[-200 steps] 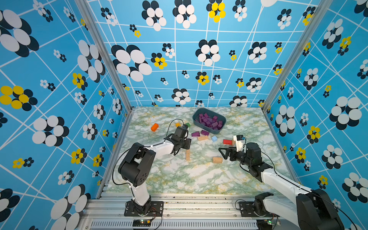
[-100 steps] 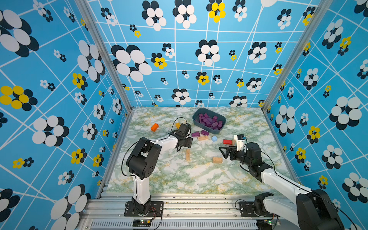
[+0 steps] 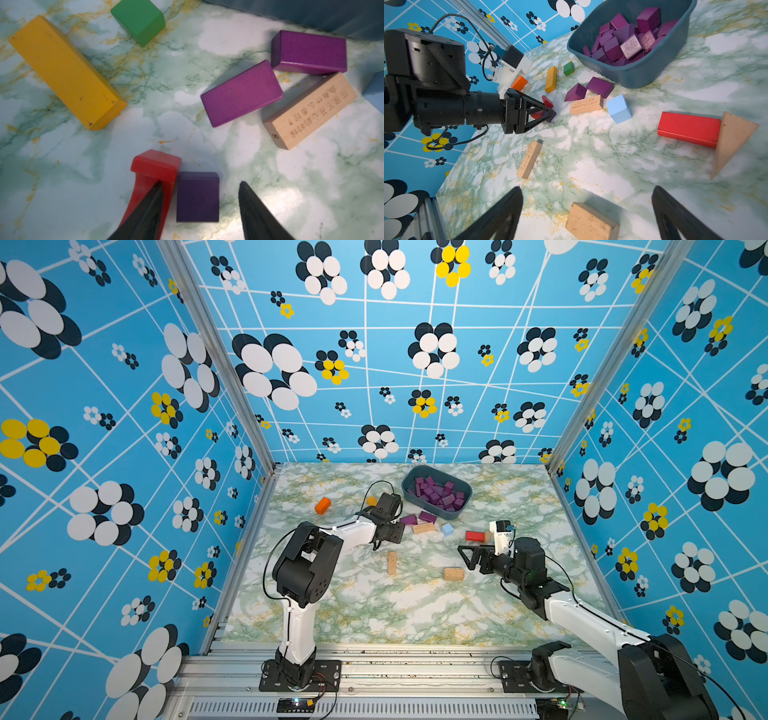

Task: Pick purple bricks into the storage bin
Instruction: Adjust the building block at the center of the board, then pick up the building block from the center of the board.

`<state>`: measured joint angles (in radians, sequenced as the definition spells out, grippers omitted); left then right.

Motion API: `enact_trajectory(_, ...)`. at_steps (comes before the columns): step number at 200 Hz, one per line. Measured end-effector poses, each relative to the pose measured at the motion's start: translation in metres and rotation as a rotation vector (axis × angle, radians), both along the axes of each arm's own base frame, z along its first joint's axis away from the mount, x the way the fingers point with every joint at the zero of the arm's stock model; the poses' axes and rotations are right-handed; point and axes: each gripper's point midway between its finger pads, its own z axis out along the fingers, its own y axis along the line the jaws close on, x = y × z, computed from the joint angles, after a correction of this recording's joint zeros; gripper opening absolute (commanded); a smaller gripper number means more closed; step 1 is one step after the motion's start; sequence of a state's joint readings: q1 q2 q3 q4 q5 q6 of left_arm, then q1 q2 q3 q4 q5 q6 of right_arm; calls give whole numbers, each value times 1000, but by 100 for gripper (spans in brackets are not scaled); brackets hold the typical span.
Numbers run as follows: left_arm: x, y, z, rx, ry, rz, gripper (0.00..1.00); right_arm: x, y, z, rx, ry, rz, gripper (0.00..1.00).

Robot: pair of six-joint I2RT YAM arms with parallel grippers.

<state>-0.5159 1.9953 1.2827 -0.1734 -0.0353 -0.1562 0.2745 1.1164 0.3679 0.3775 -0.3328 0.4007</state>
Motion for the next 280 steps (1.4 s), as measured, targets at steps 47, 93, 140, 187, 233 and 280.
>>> enact_trajectory(47,20,14,0,28,-1,28,56,0,-1,-1,-3,2,-5,99)
enact_trajectory(93,30,27,1,29,-9,57,56,0,-1,-4,-7,14,-5,99)
enact_trajectory(140,6,22,16,17,-33,28,56,0,-1,-9,-11,27,-5,99)
enact_trajectory(187,-17,-13,50,-17,-100,-48,54,0,-1,-12,-13,37,-5,99)
enact_trajectory(233,-22,-16,47,-44,-84,-26,55,0,-1,-12,-13,37,-5,99)
enact_trajectory(280,-22,-14,34,-35,-57,-3,59,0,1,-9,-4,28,5,99)
